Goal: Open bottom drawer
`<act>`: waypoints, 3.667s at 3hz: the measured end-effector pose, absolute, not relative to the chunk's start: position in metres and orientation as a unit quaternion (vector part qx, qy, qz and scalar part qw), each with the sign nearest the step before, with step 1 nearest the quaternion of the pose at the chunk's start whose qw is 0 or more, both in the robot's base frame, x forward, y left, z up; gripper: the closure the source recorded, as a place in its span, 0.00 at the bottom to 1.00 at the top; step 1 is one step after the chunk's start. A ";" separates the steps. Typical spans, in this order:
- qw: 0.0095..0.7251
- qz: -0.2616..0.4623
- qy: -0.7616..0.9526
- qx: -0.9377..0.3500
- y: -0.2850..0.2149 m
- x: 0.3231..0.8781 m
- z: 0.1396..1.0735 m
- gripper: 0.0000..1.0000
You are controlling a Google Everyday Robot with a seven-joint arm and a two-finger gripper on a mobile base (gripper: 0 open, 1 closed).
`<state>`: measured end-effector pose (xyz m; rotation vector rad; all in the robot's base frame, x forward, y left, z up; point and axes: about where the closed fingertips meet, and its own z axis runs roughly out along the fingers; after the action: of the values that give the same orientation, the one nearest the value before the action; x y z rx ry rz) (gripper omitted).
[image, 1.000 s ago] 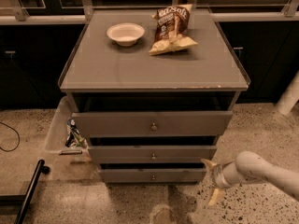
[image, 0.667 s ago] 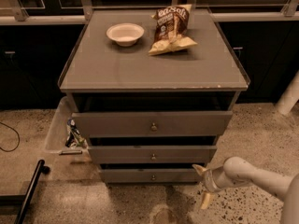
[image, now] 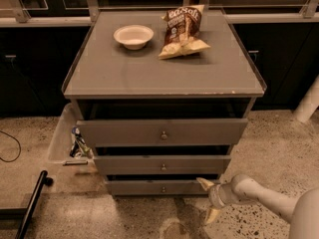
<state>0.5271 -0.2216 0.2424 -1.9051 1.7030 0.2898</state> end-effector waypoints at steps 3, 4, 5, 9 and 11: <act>0.292 0.092 0.619 -0.723 -0.216 0.537 0.221 0.00; 0.277 0.067 0.618 -0.732 -0.212 0.548 0.197 0.00; 0.277 0.032 0.615 -0.737 -0.211 0.569 0.177 0.00; 0.313 0.013 0.624 -0.715 -0.235 0.622 0.150 0.00; 0.313 0.013 0.624 -0.716 -0.235 0.622 0.150 0.19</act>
Offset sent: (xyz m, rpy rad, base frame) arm 0.0112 0.0013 -0.0154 0.0090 -0.0350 0.0129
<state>0.6222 -0.2352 0.1498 -1.8869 1.6461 0.0348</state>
